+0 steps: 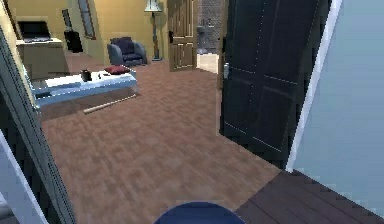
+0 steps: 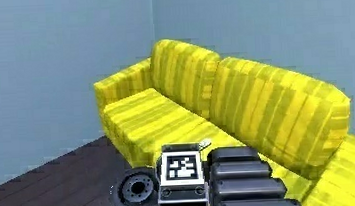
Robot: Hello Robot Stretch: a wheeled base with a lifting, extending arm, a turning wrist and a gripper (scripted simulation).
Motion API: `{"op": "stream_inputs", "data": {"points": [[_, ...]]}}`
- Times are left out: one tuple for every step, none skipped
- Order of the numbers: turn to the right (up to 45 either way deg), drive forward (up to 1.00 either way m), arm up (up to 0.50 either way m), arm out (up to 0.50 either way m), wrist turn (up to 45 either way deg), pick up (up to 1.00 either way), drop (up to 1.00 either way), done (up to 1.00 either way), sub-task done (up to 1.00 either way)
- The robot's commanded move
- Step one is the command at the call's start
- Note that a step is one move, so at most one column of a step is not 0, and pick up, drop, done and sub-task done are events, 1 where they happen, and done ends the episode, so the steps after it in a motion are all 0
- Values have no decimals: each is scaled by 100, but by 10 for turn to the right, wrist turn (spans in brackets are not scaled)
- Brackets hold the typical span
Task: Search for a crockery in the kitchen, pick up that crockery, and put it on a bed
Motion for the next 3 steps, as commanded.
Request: {"op": "stream_inputs", "data": {"points": [[0, 25, 0, 0, 0, 0, 0, 0, 0], [360, 0, 0, 0, 0, 0, 0, 0, 0], [0, 45, 0, 0, 0, 0, 0, 0, 0]]}}
